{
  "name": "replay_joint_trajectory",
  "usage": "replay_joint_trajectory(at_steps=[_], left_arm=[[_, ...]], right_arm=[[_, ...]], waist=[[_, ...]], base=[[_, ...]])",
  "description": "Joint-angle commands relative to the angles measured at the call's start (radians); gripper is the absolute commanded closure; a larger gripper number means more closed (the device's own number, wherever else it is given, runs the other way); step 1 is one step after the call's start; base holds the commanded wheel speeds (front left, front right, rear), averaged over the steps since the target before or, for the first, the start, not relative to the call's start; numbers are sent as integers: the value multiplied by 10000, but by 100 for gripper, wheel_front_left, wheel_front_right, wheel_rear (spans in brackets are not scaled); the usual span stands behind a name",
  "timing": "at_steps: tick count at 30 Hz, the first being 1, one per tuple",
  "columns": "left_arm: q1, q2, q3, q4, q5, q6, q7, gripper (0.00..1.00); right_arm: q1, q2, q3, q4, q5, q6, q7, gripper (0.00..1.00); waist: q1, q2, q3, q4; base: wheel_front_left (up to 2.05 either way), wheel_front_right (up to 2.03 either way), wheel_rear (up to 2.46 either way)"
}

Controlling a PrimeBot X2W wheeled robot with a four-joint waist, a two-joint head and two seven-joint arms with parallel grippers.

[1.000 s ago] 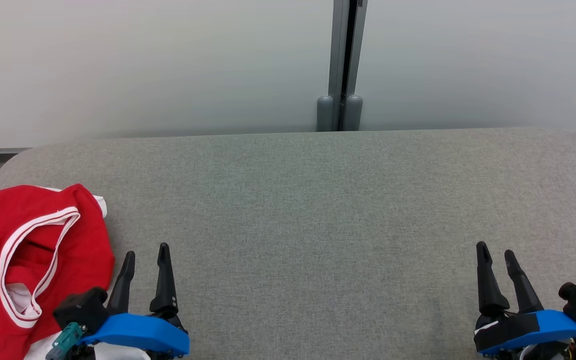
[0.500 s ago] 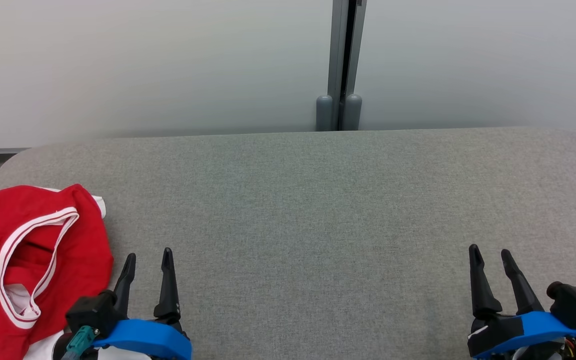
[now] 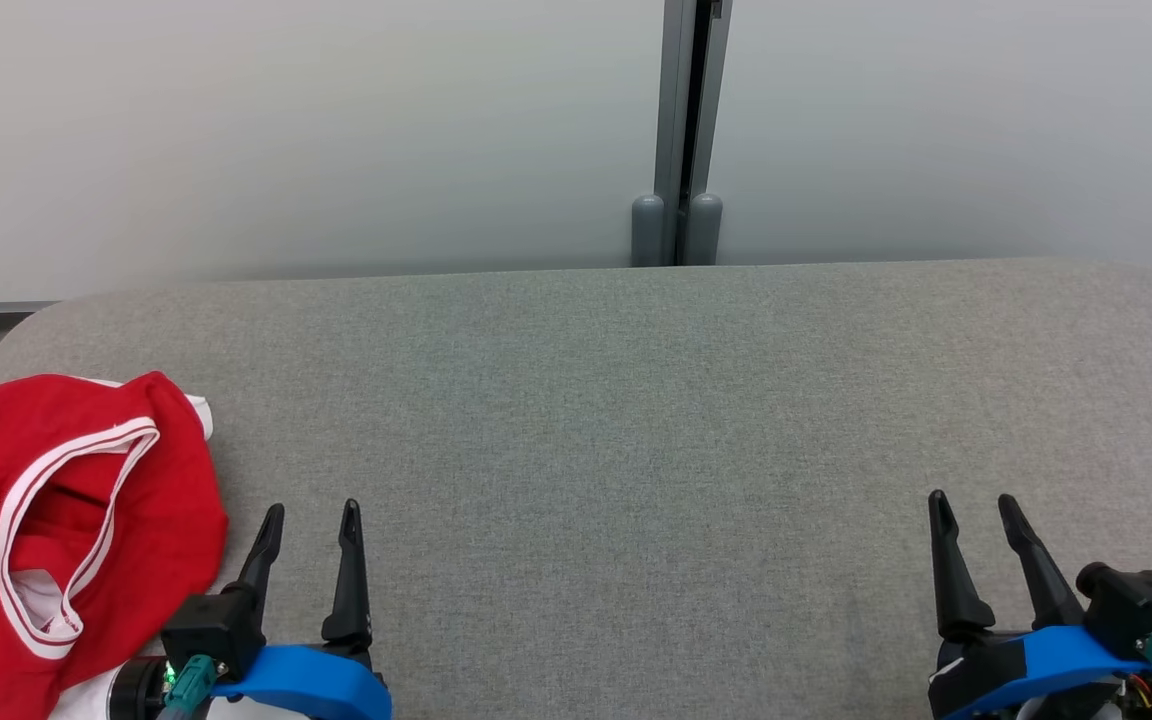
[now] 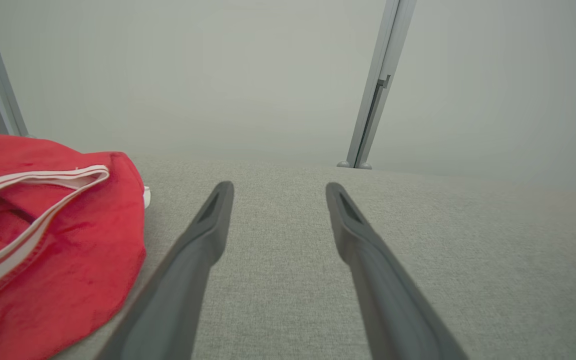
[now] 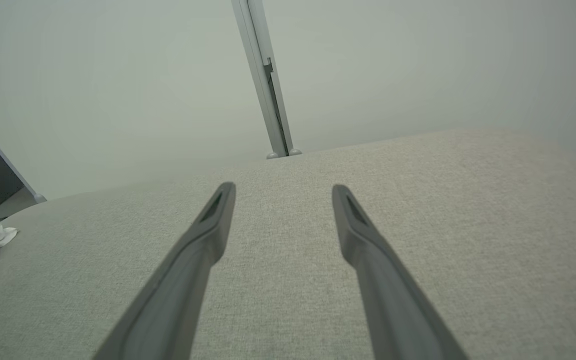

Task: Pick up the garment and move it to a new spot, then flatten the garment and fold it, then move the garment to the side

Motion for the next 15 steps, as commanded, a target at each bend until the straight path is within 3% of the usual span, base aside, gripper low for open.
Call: replay_joint_trajectory(at_steps=[1, 15], left_arm=[[-148, 46, -42, 8, 154, 76, -99, 0], [-134, 119, -240, 61, 829, 199, -278, 0]], right_arm=[[-29, -72, 18, -7, -196, 21, -92, 0], [-25, -81, 30, 40, -1127, 15, -359, 0]], waist=[[0, 0, 2, 0], [0, 0, 26, 5]], base=[[0, 0, 0], [0, 0, 0]])
